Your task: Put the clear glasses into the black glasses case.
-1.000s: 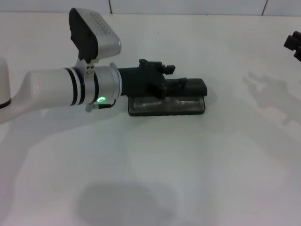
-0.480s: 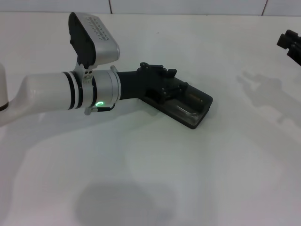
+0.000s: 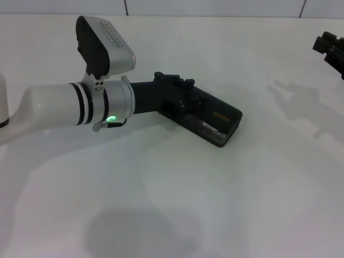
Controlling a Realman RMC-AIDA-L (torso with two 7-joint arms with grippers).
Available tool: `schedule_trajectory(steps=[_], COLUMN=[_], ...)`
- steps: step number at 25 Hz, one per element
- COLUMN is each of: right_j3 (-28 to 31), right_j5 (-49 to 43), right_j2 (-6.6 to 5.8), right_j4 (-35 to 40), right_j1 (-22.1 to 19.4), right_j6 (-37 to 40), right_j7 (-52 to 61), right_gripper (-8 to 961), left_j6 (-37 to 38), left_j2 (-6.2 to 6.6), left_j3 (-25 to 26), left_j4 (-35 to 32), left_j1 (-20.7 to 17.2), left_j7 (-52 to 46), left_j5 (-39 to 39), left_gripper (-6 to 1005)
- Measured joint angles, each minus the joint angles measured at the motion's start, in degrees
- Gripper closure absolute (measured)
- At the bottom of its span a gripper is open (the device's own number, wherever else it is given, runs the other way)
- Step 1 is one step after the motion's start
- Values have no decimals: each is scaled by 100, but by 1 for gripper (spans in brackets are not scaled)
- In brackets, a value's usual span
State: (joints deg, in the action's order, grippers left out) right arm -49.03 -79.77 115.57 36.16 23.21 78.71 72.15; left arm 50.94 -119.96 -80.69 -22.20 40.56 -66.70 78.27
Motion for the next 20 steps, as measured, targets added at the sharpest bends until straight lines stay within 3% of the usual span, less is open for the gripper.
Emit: schedule_trajectory(steps=[10,15,20], right_j3=[-10,-193,-354], right_j5=[-4,-25,-337], right_j2=[0,-37,-107], right_j4=[24,83,88], right_j1=[1,50,270], right_j6=[63,490,1561], right_j7=[0,-61,-197], right_gripper=[763,762,747], left_j6=[194,1715,3872], left_j2=[18,36,121], left_j3=[32,286,1214], left_j4=[-91,-745,-995], left_j1=[-117,-540,-852], left_j7=[18,132,108], left_j5=[-15,-242,-286], left_gripper=[439,421,402])
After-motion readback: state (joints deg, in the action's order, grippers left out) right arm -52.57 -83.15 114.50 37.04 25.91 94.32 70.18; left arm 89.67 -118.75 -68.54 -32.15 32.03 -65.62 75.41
